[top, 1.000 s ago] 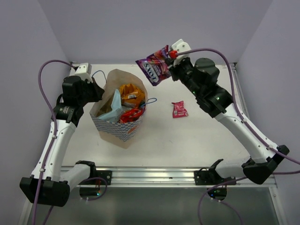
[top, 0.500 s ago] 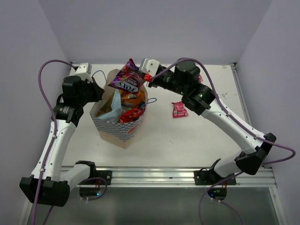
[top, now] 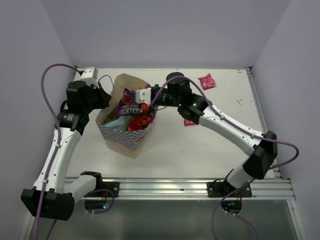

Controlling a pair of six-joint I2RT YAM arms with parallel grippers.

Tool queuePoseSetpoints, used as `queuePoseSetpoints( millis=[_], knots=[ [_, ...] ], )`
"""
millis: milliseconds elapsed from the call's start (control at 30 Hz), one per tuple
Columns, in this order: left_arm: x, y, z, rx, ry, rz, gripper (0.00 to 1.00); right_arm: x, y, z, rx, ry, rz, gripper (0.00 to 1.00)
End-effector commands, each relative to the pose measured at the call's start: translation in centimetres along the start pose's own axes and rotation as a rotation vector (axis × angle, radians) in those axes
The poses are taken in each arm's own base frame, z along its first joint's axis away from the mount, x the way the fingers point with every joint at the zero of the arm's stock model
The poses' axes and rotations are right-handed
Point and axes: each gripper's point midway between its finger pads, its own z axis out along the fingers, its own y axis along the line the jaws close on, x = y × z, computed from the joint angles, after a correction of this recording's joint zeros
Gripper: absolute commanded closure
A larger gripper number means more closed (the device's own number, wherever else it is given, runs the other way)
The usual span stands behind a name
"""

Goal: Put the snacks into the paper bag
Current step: Place the snack in the paper bag.

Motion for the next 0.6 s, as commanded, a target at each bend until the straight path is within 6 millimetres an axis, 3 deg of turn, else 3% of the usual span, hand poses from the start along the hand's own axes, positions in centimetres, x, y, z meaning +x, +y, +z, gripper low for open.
queuePoseSetpoints(
  millis=[0, 100, 333, 433, 467, 567],
  knots=[
    [-1.8, -0.5, -0.4, 0.021, -0.062, 0.027, 1.0, -2.1, -1.5, 0.7, 0.054, -0.093, -0.135, 1.0],
    [-1.8, -0.5, -0.5, 0.021, -0.062, 0.027, 1.0, -1.4, -0.2, 1.2, 0.016, -0.077, -0.167, 1.0],
    [-1.9, -0.5, -0.4, 0.019, -0.067, 0.027, 1.0, -0.5, 5.4, 0.3, -0.196, -0.044, -0.143, 1.0],
    [-2.0, -0.6, -0.4, 0.026, -0.068, 0.025, 1.0, -0.6, 7.9, -0.3, -0.312, -0.033, -0.119, 1.0],
    [-2.0, -0.6, -0.3, 0.027, -0.067, 0.023, 1.0, -1.4, 8.3, -0.3, -0.341, -0.053, -0.115, 1.0],
    [-2.0, -0.8, -0.3, 0.037, -0.067, 0.022, 1.0, -1.0, 10.2, -0.3, -0.427, -0.03, -0.086, 1.0]
  ],
)
